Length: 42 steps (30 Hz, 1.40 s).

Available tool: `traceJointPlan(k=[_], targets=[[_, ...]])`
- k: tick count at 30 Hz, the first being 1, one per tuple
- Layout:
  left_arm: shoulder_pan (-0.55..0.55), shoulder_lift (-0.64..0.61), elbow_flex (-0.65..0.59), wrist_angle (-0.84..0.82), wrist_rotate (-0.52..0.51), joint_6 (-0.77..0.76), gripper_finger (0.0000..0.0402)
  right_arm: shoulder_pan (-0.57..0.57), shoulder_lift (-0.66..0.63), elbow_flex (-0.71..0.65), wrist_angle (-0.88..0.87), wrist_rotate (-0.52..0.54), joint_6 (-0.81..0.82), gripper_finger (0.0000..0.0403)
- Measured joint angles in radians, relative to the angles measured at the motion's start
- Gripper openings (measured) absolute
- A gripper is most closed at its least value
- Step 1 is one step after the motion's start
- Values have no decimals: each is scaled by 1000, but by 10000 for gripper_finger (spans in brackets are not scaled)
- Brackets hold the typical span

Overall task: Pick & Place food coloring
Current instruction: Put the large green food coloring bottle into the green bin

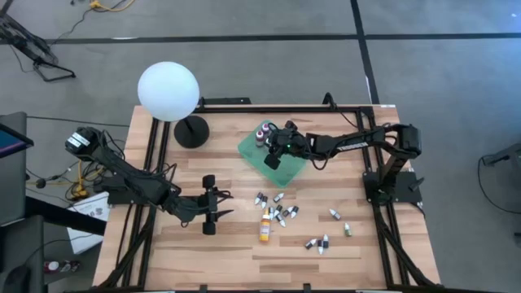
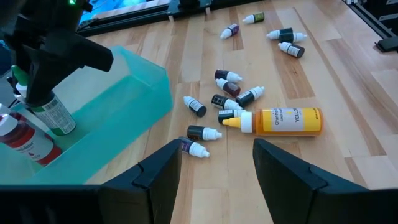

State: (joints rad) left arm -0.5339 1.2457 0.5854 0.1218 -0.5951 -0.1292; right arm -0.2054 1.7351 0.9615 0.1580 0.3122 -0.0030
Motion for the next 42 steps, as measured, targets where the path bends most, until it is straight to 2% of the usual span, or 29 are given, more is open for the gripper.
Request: traceJointPlan(k=[29,42], targets=[[0,0,0,-6,-7,4,194,-6,54,0,59,-1,-59,121],[0,0,0,-6,-7,4,194,-13,54,0,60,0,-61,154]])
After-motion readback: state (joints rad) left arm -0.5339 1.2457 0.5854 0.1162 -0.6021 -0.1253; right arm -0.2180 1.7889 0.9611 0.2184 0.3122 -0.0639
